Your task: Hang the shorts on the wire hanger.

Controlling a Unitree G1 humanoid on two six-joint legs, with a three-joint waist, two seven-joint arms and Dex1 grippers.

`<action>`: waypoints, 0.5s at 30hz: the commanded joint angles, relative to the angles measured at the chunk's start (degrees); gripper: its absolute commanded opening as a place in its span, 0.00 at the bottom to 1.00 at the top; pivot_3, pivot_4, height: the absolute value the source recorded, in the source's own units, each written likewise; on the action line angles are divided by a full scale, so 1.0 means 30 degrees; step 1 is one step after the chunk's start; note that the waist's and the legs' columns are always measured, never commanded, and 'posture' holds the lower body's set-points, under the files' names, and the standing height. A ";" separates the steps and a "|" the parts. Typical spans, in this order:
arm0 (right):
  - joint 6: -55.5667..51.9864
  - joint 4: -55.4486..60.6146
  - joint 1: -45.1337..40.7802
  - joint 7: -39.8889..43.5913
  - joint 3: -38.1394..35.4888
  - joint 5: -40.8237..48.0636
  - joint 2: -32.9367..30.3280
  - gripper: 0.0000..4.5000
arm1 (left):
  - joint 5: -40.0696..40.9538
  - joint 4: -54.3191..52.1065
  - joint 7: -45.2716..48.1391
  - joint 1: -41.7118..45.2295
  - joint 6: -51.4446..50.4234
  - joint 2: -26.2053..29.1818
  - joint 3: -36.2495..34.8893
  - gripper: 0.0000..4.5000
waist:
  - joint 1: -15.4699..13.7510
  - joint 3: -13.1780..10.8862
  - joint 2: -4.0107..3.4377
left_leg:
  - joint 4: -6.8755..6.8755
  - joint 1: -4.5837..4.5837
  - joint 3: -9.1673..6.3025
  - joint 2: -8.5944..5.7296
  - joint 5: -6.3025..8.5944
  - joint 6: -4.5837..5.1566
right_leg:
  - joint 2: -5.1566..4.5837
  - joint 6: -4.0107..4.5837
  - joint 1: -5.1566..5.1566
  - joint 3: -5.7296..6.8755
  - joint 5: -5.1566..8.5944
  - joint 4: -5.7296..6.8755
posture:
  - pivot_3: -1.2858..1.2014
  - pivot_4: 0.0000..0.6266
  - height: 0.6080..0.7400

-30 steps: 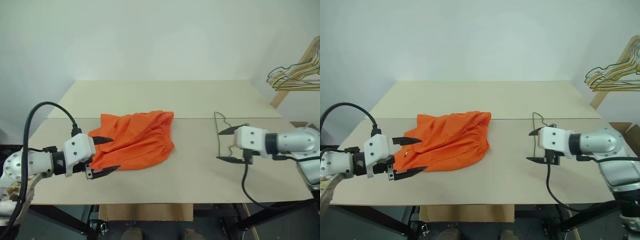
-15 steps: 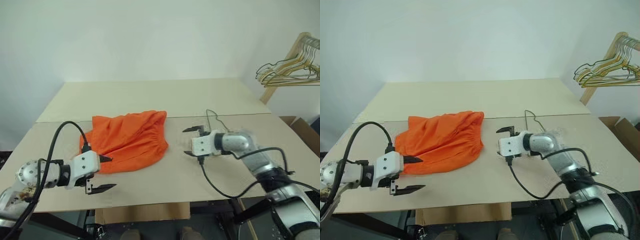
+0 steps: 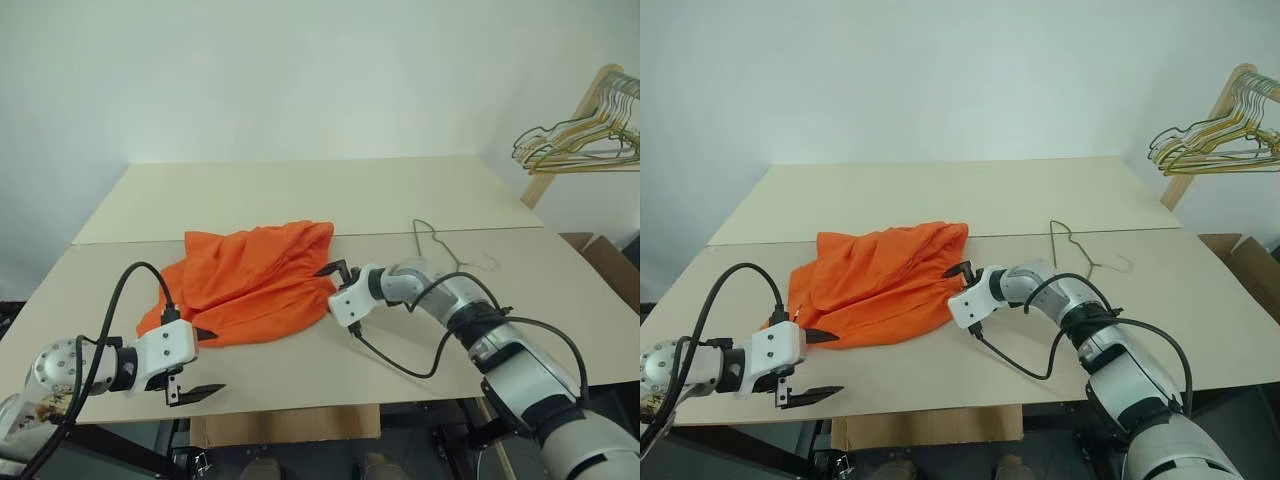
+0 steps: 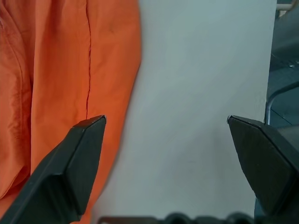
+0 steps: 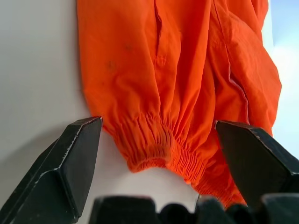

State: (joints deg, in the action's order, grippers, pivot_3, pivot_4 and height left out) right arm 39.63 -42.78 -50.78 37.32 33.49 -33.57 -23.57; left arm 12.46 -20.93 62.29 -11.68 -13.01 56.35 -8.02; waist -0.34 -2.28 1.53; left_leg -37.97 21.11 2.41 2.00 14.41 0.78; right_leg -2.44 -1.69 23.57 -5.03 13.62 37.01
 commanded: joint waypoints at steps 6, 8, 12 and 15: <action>0.1150 -0.3450 -0.2008 -0.1843 0.0955 -0.1663 0.0870 0.73 | 0.0175 -0.0899 -0.0498 -0.0256 -0.0324 -0.0075 -0.0565 1.00 | -0.0113 0.0000 0.0000 | 0.0004 0.0004 0.0002 0.0002 -0.0004 -0.0007 | 0.0004 0.0013 0.0026 0.0001 0.0003 0.0027 | 0.59 0.00 1.00; 0.1213 -0.4103 -0.2235 -0.2088 0.1135 -0.1969 0.0939 0.57 | 0.0161 -0.0940 -0.0555 -0.0337 -0.0355 -0.0092 -0.0548 1.00 | -0.0113 0.0000 -0.0001 | 0.0007 0.0006 0.0002 0.0001 -0.0004 -0.0007 | 0.0003 0.0014 0.0028 0.0000 0.0004 0.0025 | 0.59 0.00 1.00; 0.1165 -0.4937 -0.2379 -0.1898 0.1163 -0.1842 0.1054 0.25 | 0.0202 -0.1036 -0.0643 -0.0432 -0.0422 -0.0106 -0.0589 1.00 | -0.0116 0.0000 0.0000 | 0.0018 0.0008 0.0003 0.0000 -0.0004 -0.0007 | 0.0002 0.0017 0.0035 -0.0002 0.0006 0.0023 | 0.59 0.00 1.00; 0.1310 -0.5134 -0.2233 -0.1550 0.1030 -0.1544 0.1011 0.00 | 0.0212 -0.1031 -0.0675 -0.0532 -0.0378 -0.0092 -0.0659 1.00 | -0.0117 0.0000 -0.0001 | 0.0019 0.0005 -0.0001 0.0001 -0.0004 -0.0007 | 0.0003 0.0019 0.0036 -0.0001 0.0006 0.0028 | 0.59 0.00 1.00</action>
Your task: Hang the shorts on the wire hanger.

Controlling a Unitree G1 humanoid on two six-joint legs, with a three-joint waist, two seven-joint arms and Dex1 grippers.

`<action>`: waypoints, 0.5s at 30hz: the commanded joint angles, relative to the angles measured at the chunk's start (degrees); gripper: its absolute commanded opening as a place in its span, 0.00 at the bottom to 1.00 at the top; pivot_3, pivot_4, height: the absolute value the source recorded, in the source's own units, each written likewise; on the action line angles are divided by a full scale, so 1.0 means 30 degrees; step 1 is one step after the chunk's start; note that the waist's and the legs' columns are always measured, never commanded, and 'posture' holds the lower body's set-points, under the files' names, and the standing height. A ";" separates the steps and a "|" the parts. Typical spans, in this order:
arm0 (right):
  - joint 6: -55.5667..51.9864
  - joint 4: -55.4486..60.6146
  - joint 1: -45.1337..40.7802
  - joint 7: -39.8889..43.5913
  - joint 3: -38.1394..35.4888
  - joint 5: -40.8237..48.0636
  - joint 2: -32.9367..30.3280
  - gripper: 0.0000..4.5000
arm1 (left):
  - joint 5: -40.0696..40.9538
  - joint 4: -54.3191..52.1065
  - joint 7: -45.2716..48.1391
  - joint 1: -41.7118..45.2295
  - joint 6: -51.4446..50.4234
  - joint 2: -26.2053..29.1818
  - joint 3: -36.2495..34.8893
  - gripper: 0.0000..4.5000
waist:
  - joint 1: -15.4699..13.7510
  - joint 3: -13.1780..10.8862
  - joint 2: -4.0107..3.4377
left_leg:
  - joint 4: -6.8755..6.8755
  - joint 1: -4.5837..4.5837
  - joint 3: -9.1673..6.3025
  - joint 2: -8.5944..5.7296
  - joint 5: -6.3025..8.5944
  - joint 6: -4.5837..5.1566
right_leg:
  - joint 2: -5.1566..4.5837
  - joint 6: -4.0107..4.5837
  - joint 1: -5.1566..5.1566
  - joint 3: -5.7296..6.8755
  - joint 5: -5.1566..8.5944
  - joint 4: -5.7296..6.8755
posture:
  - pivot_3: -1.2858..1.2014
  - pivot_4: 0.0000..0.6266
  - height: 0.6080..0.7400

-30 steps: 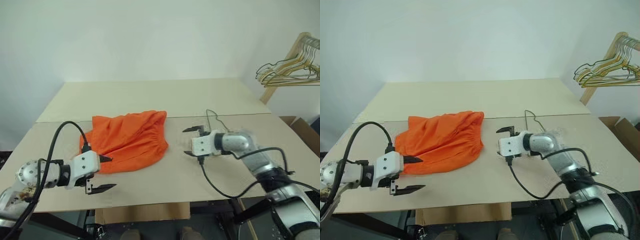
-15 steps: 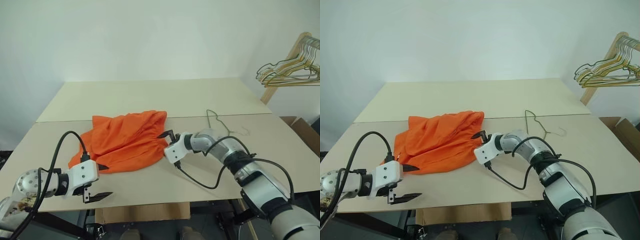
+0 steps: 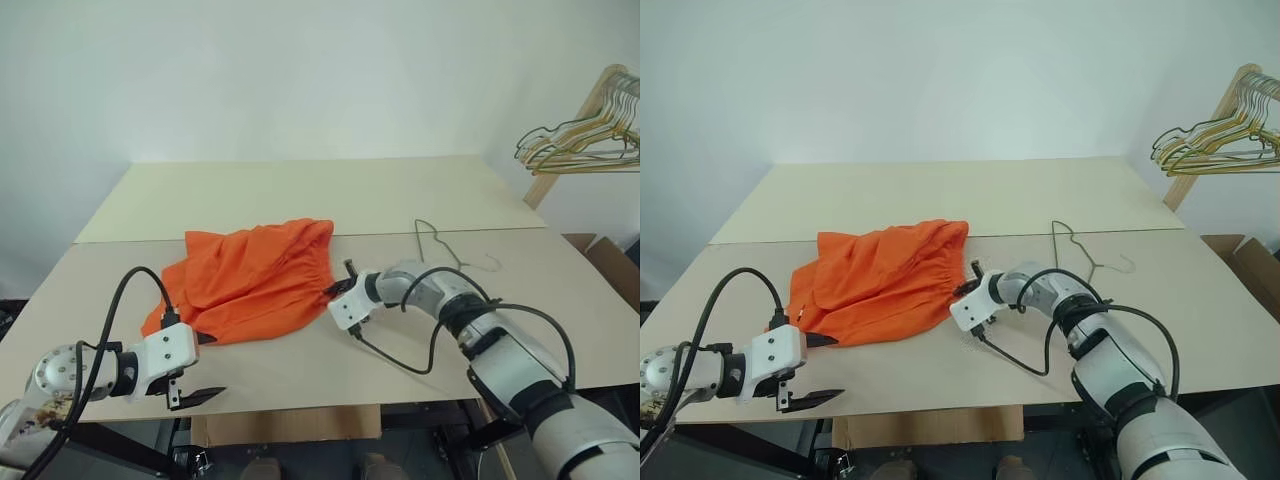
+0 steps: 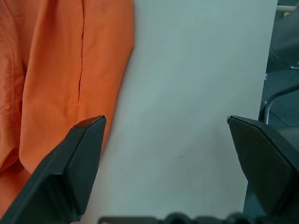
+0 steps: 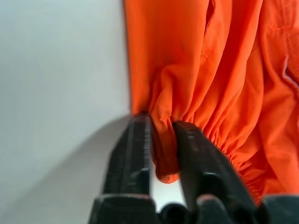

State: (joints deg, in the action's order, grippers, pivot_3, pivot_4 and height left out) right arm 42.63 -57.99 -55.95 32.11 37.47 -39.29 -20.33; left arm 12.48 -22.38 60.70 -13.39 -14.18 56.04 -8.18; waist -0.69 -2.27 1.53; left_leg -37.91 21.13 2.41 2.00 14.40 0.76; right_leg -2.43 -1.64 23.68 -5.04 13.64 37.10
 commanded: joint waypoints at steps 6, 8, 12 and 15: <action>0.0738 0.1849 0.0794 0.1852 -0.1000 0.1906 -0.1295 0.00 | -0.0833 0.0348 -0.0218 0.0315 0.0890 0.0421 -0.0452 1.00 | -0.0100 0.0000 0.0000 | 0.0000 0.0004 -0.0006 -0.0002 0.0000 0.0000 | -0.0001 -0.0002 -0.0005 0.0004 0.0002 -0.0007 | 0.58 0.00 1.00; 0.0457 0.3629 0.1836 0.2304 -0.1579 0.2712 -0.2145 0.00 | -0.1330 0.1208 -0.0104 0.0720 0.1541 0.0727 -0.0373 1.00 | -0.0205 0.0000 0.0000 | 0.0001 0.0007 -0.0007 -0.0004 0.0001 0.0000 | -0.0002 -0.0004 -0.0006 0.0006 0.0004 -0.0012 | 0.58 0.00 1.00; -0.0287 0.7135 0.3712 0.3647 -0.2405 0.3854 -0.3902 0.00 | -0.2344 0.3388 0.0397 0.1606 0.3158 0.1595 -0.0002 1.00 | -0.0212 -0.0001 -0.0001 | 0.0001 0.0008 0.0001 -0.0003 0.0001 0.0001 | -0.0003 -0.0003 -0.0004 0.0002 0.0004 -0.0014 | 0.57 0.00 1.00; -0.1273 0.9552 0.5024 0.4408 -0.3059 0.4563 -0.4989 0.00 | -0.3054 0.6028 0.0778 0.2803 0.4938 0.1769 0.0835 1.00 | -0.0093 0.0000 -0.0001 | 0.0001 0.0001 0.0008 -0.0002 0.0000 0.0002 | 0.0000 0.0000 -0.0006 0.0001 0.0006 -0.0012 | 0.56 0.00 1.00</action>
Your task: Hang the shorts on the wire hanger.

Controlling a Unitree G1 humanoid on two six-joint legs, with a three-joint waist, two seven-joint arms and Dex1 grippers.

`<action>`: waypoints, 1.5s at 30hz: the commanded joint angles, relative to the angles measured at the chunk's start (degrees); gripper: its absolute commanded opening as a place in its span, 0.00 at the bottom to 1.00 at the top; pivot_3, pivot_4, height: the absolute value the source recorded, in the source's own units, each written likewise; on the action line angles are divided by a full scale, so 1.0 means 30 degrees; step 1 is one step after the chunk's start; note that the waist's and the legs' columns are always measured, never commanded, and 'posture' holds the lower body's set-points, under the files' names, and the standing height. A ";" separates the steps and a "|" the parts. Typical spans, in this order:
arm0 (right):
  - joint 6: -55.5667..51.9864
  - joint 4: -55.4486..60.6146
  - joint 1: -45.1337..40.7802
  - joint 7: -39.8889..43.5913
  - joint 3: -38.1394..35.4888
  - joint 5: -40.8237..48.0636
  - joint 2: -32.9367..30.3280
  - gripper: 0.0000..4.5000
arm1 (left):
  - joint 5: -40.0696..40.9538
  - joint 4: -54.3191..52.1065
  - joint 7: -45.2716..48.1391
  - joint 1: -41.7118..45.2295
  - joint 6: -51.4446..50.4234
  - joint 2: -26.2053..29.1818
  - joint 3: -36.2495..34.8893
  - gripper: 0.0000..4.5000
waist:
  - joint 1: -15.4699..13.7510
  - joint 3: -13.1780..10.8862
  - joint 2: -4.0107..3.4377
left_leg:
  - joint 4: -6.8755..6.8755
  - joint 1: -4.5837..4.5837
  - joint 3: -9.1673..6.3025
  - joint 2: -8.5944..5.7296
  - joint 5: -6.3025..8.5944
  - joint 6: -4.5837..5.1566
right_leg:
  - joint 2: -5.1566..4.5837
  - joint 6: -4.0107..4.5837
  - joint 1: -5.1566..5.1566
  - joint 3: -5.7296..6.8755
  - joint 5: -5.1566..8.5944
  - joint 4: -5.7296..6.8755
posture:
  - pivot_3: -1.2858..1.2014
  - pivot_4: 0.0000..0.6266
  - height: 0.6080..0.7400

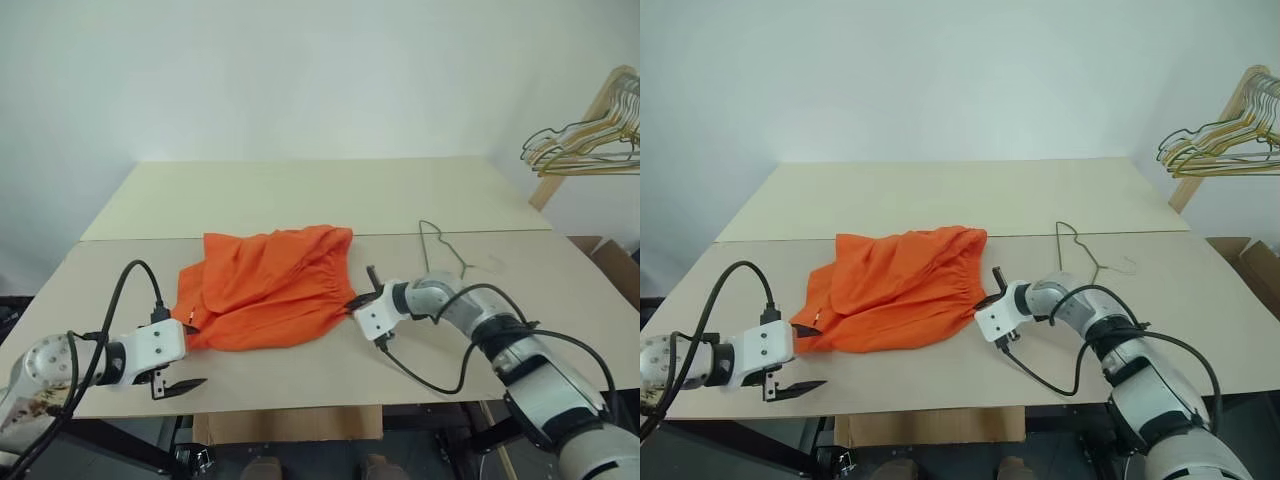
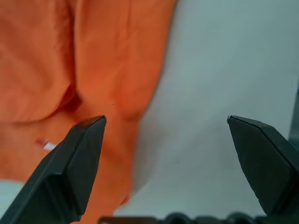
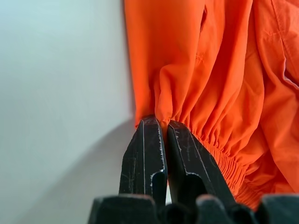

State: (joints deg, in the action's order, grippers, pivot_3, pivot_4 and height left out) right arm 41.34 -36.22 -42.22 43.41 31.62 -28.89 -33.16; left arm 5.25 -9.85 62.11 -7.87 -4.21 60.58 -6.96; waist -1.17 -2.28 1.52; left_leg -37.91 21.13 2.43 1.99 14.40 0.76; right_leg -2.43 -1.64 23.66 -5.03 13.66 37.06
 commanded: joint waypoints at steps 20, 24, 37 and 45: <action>-0.4639 0.6915 0.2636 0.0989 -0.2393 0.1626 -0.1343 0.00 | 0.0696 0.7560 0.4842 0.5551 0.5346 -0.1478 0.3031 1.00 | 0.0926 0.0015 0.0023 | -0.0001 0.0006 0.0057 0.0002 0.0000 0.0001 | 0.0005 -0.0011 0.0014 -0.0045 -0.0005 0.0007 | 0.53 0.00 1.00; -0.4702 0.6815 0.2560 0.0841 -0.2366 0.1510 -0.1210 0.00 | 0.0484 0.7110 0.5048 0.5375 0.5313 -0.1063 0.2982 1.00 | 0.1150 0.0020 0.0032 | -0.0002 0.0007 0.0057 0.0001 0.0000 0.0001 | 0.0004 -0.0013 0.0013 -0.0050 -0.0004 0.0003 | 0.53 0.00 1.00; -0.4785 0.6572 0.2343 0.0749 -0.2327 0.1543 -0.0993 0.00 | -0.1627 0.7560 0.2347 0.5387 0.6959 -0.1766 0.3477 0.56 | 0.1211 0.0029 0.0044 | -0.0001 -0.0004 0.0059 0.0000 0.0000 0.0002 | 0.0003 -0.0017 0.0010 -0.0061 -0.0008 0.0014 | 0.53 0.00 1.00; -0.5045 0.6897 0.2612 0.0918 -0.2395 0.1737 -0.1039 0.00 | -0.2386 0.8643 0.1750 0.5416 0.7802 -0.1634 0.3489 0.01 | 0.1199 0.0030 0.0045 | -0.0001 -0.0002 0.0060 0.0000 0.0000 0.0001 | 0.0002 -0.0017 0.0010 -0.0062 -0.0009 0.0012 | 0.54 0.00 1.00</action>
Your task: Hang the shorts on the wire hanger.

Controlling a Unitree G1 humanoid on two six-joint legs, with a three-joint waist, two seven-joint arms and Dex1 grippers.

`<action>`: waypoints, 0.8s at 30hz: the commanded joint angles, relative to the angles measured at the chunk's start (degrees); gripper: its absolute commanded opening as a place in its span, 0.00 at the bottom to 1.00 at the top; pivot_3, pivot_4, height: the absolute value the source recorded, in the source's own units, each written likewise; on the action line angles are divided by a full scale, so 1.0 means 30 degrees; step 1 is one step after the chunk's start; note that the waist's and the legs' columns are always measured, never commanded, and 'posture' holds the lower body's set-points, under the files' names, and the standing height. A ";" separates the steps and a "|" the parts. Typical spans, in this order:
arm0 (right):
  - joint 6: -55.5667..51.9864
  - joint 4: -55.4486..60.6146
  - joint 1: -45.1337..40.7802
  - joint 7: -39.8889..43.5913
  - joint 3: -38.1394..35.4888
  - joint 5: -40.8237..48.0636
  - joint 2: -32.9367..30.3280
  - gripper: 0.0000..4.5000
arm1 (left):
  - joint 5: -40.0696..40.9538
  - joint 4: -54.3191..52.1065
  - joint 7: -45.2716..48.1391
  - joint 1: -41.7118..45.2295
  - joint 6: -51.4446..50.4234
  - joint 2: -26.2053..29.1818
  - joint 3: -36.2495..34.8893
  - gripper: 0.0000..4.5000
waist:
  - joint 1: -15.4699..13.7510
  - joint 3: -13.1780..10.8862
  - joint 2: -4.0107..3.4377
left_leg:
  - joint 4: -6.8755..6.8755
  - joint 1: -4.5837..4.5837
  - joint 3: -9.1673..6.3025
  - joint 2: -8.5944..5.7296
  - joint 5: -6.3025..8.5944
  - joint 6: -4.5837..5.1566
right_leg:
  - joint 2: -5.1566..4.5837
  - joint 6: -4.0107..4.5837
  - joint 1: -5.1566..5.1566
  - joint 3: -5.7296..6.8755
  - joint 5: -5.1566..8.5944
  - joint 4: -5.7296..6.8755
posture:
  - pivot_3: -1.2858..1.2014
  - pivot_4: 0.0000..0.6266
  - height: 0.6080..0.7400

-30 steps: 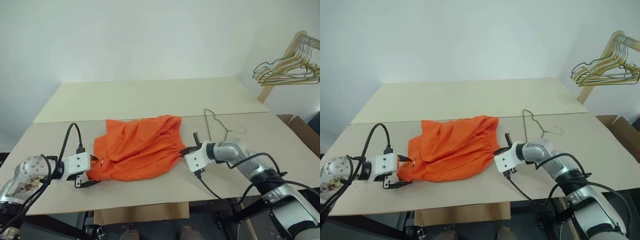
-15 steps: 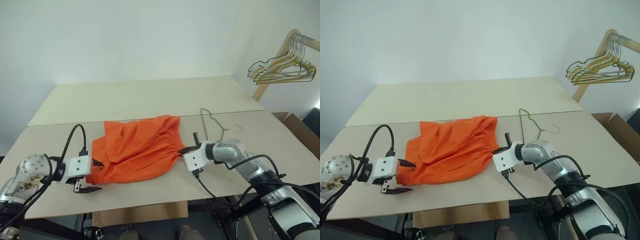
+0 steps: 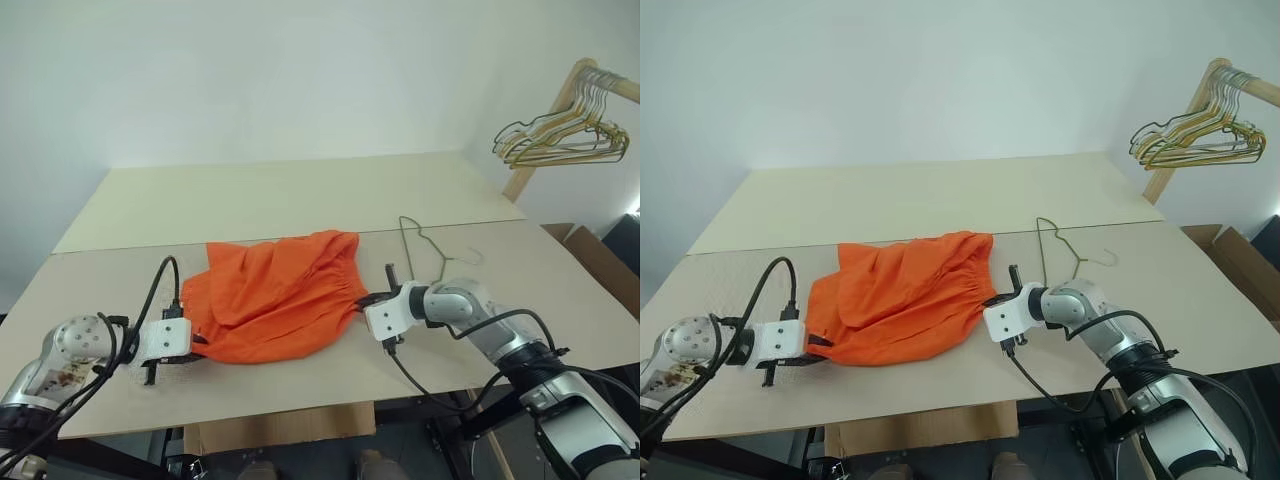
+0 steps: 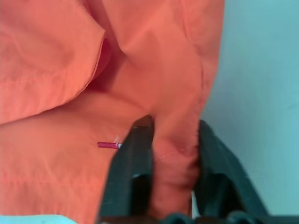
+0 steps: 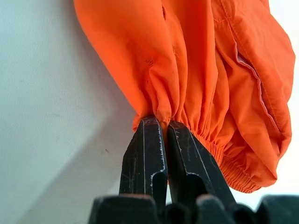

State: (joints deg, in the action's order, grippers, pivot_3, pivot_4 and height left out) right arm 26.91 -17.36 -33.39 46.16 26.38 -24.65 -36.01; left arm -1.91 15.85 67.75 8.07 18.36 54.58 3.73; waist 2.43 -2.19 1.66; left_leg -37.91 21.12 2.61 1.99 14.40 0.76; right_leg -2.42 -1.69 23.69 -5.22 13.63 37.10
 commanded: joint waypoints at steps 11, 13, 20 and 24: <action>-0.5163 0.8783 0.3760 0.4829 -0.2050 0.4697 -0.3137 0.00 | 0.1808 -0.3635 0.1589 -0.2275 -0.1751 0.2478 -0.1185 0.01 | -0.0059 0.0006 0.0010 | 0.0000 0.0031 0.0009 0.0004 0.0031 0.0038 | -0.0020 -0.0023 0.0032 -0.0004 0.0014 -0.0003 | 0.53 0.00 1.00; -0.5956 0.9689 0.4035 0.5102 -0.2327 0.5251 -0.3342 0.00 | 0.2243 -0.4226 0.1754 -0.2189 -0.2063 0.2612 -0.1310 0.01 | -0.0074 0.0004 0.0013 | -0.0001 0.0030 0.0018 0.0007 0.0029 0.0037 | -0.0014 -0.0024 0.0042 -0.0003 0.0012 0.0001 | 0.53 0.00 1.00; -0.8452 0.5087 -0.0680 0.0666 -0.3219 0.3262 -0.0395 0.00 | 0.0153 -0.2629 -0.3985 0.5422 -0.5185 -0.1772 -0.0540 0.01 | -0.0394 -0.0001 0.0009 | -0.0016 -0.0055 0.0022 0.0021 -0.0043 0.0017 | 0.0026 -0.0147 -0.0045 0.0023 0.0035 0.0002 | 0.53 0.00 1.00; -0.8689 -0.1712 -0.7283 -0.8016 -0.4302 0.0531 0.2076 0.00 | -0.3504 0.2181 -1.3731 1.3271 -0.7072 -0.5885 -0.0901 0.01 | -0.0594 -0.0009 0.0035 | -0.0033 -0.0003 -0.0055 -0.0014 -0.0180 -0.0067 | 0.0030 -0.0027 -0.0044 0.0050 -0.0178 -0.0015 | 0.53 0.00 1.00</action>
State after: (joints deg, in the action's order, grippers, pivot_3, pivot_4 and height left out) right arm 0.59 -15.48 -47.92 36.75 18.50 -19.46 -30.29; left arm -8.12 17.64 40.77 40.24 -2.41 37.77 3.58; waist 0.65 -2.21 1.77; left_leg -38.00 21.36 2.40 1.94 13.81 0.51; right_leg -2.33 -1.74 23.86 -5.08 13.00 37.00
